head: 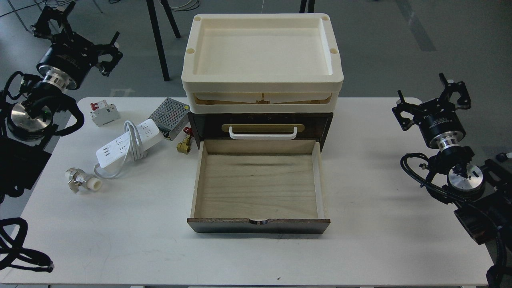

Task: Put charging cable into cabinet
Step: 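Move the left gripper toward the white power strip and cable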

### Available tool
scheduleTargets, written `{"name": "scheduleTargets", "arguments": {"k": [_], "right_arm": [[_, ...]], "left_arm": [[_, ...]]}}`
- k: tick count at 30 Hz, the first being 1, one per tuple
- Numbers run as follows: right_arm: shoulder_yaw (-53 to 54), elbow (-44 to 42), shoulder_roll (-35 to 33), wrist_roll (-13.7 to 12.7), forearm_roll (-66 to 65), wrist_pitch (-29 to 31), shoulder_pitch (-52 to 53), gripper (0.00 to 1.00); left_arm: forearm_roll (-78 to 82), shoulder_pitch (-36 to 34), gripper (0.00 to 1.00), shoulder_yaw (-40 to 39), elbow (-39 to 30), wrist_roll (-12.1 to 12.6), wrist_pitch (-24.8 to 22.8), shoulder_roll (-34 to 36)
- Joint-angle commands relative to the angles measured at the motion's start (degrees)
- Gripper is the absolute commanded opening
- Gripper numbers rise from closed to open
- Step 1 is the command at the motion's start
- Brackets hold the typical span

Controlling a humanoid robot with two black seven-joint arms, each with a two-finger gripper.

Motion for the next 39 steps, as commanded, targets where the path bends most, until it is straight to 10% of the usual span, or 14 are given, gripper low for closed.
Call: {"name": "scheduleTargets", "arguments": {"k": [1,11,26,39], "right_arm": [[-0.28,0.11,0.01,0.0,-0.07,0.0,0.01,1.0],[-0.19,0.02,0.27,0.09,-0.07,0.0,0.01,1.0],[-0.28,0.11,0.36,0.18,-0.07,0.0,0.01,1.0],[-0.54,1.16,0.45,0.18,-2.36,0.0,-0.07,1.0]], "left_arm": [[0.07,-0.03,1.0,0.57,-0.02,-0.16,0.0,0.01],[0.5,-0.03,1.0,0.92,-1.24,0.1,0.0,2.64],[44.06,-0.21,0.95,0.31,-24.09,-0.42,0.0,30.32],[90.54,-2.23,0.82,4.51,-26.03,-0.16,0.0,26.04]]}}
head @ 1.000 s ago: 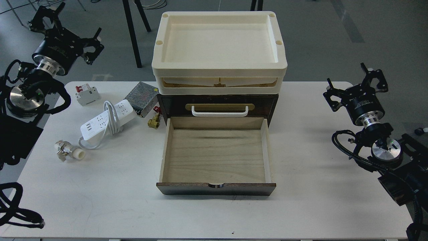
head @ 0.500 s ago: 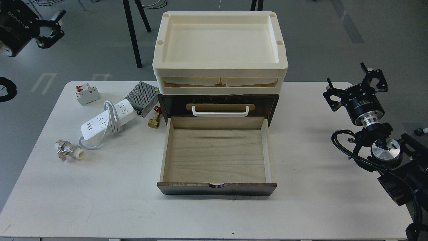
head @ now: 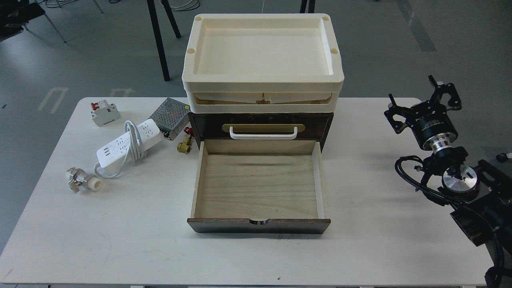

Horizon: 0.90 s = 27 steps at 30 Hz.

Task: Put charging cable into cabinet
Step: 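Move the left gripper toward the white power strip and cable, then lower the left gripper and grasp the white power strip with cable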

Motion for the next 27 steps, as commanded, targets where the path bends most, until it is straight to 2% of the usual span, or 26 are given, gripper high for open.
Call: {"name": "scheduleTargets", "arguments": {"k": [1,5,9,14,18,22,27], "right_arm": [[0.06,0.39,0.08,-0.01,-1.29,0.0,-0.09,1.0],[-0.03,0.48,0.17,-0.01,-1.38,0.0,-0.09,1.0],[-0.03,0.92,0.17,-0.01,-1.46,0.0,-0.09,1.0],[-0.38,1.1,0.08,-0.01,-1.46,0.0,-0.09,1.0],[-0.82,1.36,0.08,-0.01,-1.46,0.0,-0.09,1.0],[-0.82,1.36,0.08,-0.01,-1.55,0.0,-0.09,1.0],[-0.82,1.45,0.08,-0.01,-2.78,0.0,-0.09,1.0]], "left_arm": [[14.34,0.32,0.82,4.53,0.04,-0.05,0.0,-3.08],[22.02,0.23,0.82,14.72,0.04,-0.06,6.98,-4.32],[24.65,-0.29,0.82,22.11,1.27,-0.06,10.07,-4.41],[28.0,0.32,0.82,23.88,1.88,1.17,10.51,-6.25],[28.79,0.32,0.81,26.07,4.6,3.28,10.51,-10.38],[29.14,0.32,0.81,29.5,10.22,3.28,12.26,-14.51],[29.14,0.32,0.82,30.91,13.04,3.55,13.32,-17.85]]}}
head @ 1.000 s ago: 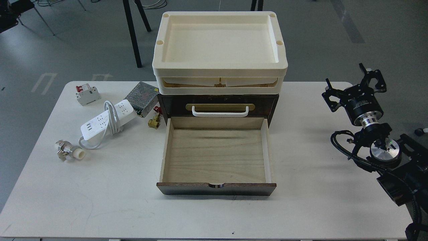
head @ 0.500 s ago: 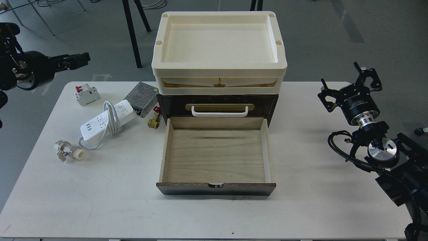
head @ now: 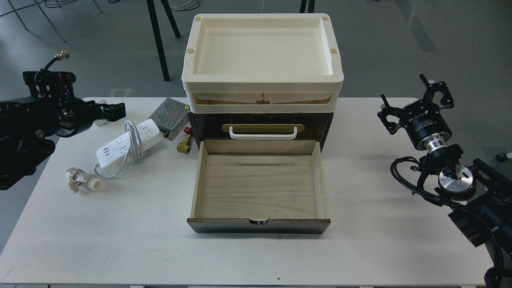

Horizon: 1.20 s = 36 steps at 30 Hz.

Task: Put charging cable into cabinet
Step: 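Lower the left gripper and grasp the white power strip with cable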

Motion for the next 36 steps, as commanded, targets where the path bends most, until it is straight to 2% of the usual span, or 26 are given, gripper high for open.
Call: {"name": "scheduleTargets", "arguments": {"k": [1,6,20,26,30,33,36], "right_arm": [[0.0,0.01,0.1,0.0,-1.03,0.0,0.01,1.0],[0.0,0.01,0.1,0.0,-1.73,0.0,0.01,1.0],[-0.08,0.01,0.27,0.0,-5.69,0.0,0.01,1.0],[-0.26,0.01,0.45,0.0,-5.69,0.0,0.01,1.0],[-0.26,0.01,0.54,0.0,-5.69,0.0,0.01,1.0],[-0.26,0.01,0.54,0.0,-5.69,0.0,0.01,1.0],[-0.26,0.01,0.54,0.0,-5.69,0.0,0.01,1.0]], "left_arm": [[-0.08,-0.01,0.82,0.57,2.43,0.28,0.38,-2.7],[-0.34,-0.01,0.85,0.57,4.03,0.37,0.91,-6.05],[0.09,2.53,0.85,0.74,6.57,0.19,3.72,-7.99],[0.18,3.24,0.84,0.74,10.35,0.2,3.81,-10.44],[0.18,3.24,0.78,1.44,11.14,0.02,3.98,-10.54],[0.09,2.98,0.73,5.21,11.23,-0.07,6.09,-10.27],[0.09,2.53,0.63,8.03,11.32,-0.51,7.06,-10.1]]}}
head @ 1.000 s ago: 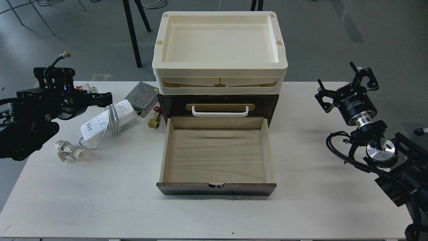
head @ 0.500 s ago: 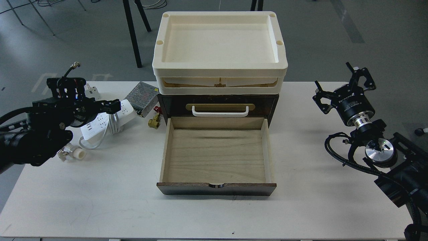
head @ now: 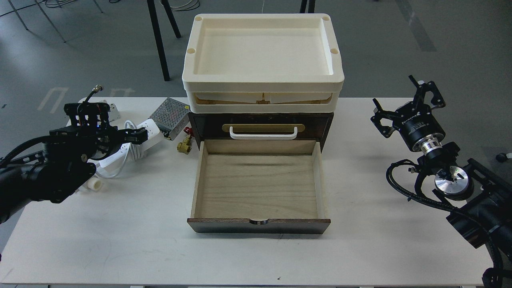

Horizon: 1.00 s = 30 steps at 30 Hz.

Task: Put charging cable into cabinet
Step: 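Lower the left gripper and grasp the white power strip with cable, then lift the power strip and cable up off the table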

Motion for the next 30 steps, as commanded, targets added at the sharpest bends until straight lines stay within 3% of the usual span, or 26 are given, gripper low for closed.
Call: {"name": "scheduleTargets", "arguments": {"k": [1,5,10,21,26,30], "right_arm": [[0.0,0.0,0.0,0.02,0.09,0.0,0.0,1.0],[0.0,0.0,0.0,0.02,0.0,0.0,0.0,1.0],[0.0,0.0,0.0,0.02,0.0,0.0,0.0,1.0],[0.0,-0.17,0.0,0.02,0.0,0.0,0.0,1.0],[0.0,-0.17,0.0,0.02,0.0,0.0,0.0,1.0],[0.09,-0.26,0.0,0.1,0.0,0.0,0.09,1.0]], "left_arm": [[-0.06,-0.46,0.61,2.69,0.12,-0.37,0.98,0.19],[-0.24,-0.46,0.52,2.51,1.25,-0.37,1.06,-0.25],[-0.68,-0.72,0.32,2.51,1.35,0.16,0.98,-0.25],[-0.94,-2.65,0.17,2.16,0.55,0.33,0.71,0.89],[-0.94,-5.29,0.15,2.16,-0.67,0.25,-0.69,4.23],[-0.94,-6.7,0.07,2.16,-3.31,-0.11,-3.06,7.65]]}}
